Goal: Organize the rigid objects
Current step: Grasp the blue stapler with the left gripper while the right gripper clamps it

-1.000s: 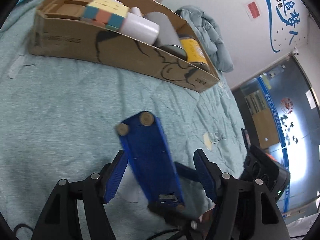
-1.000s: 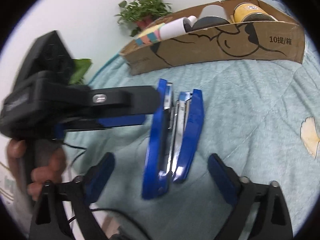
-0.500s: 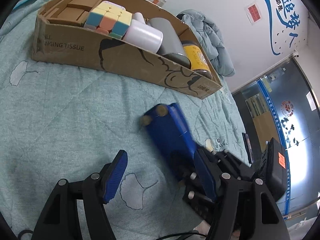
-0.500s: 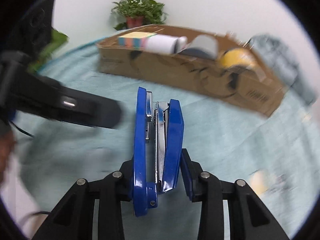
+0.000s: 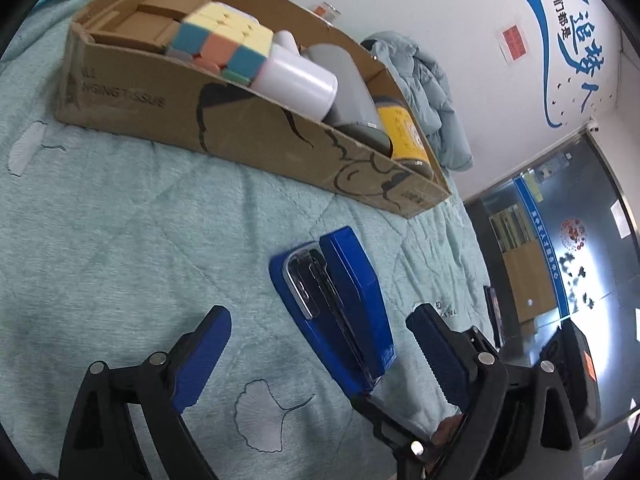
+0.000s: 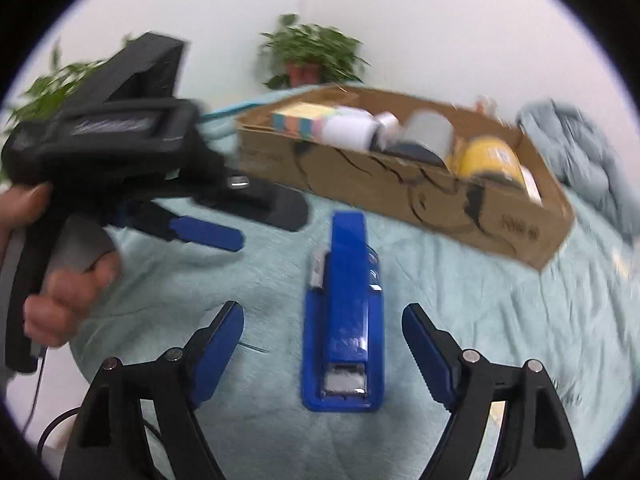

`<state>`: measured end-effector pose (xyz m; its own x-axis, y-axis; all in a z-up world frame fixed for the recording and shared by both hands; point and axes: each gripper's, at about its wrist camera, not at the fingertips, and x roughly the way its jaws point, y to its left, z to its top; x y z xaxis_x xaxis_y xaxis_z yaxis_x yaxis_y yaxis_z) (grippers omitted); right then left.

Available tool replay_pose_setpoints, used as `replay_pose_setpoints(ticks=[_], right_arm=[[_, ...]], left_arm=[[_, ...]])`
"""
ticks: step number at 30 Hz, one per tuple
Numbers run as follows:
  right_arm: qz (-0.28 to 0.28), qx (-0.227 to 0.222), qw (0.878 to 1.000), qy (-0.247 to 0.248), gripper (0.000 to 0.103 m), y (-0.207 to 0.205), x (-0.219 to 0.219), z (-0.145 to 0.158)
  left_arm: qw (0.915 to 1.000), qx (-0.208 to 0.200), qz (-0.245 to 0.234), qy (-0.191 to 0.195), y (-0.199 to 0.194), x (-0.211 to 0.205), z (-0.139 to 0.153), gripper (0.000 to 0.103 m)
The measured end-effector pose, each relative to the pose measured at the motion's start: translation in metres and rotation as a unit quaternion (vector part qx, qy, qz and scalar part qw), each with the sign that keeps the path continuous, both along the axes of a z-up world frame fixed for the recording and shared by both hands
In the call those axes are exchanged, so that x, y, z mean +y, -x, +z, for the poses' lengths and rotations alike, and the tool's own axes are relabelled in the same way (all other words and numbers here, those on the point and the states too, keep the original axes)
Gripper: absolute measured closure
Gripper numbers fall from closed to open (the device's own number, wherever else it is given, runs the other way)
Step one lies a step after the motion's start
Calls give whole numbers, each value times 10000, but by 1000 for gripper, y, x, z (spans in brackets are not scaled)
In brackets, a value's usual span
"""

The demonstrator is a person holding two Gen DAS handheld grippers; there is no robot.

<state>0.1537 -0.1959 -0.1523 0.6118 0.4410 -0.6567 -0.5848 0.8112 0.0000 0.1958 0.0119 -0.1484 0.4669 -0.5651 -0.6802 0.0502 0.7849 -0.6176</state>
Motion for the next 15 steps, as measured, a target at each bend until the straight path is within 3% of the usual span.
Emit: replay_pose_setpoints(ticks=[2, 5, 9, 12, 15], right_arm=[[-80, 222, 9996, 136, 22, -6, -2, -10], [-97, 336, 9994, -36, 25, -5, -8, -14], [-321, 541, 9980, 69, 50, -10, -2, -25], [-417, 364, 9980, 321, 51, -3, 9, -28], [-544, 557, 9970, 49, 51, -7, 7, -27]], left_arm=[[9998, 75, -150, 52, -4, -9, -6, 11], [9992, 189, -308, 169, -11, -23, -14, 11], [9984, 325, -405, 230, -17, -36, -24, 11], [9986, 273, -445, 62, -19, -44, -24, 11], [9986, 281, -433, 65, -20, -46, -24, 12]])
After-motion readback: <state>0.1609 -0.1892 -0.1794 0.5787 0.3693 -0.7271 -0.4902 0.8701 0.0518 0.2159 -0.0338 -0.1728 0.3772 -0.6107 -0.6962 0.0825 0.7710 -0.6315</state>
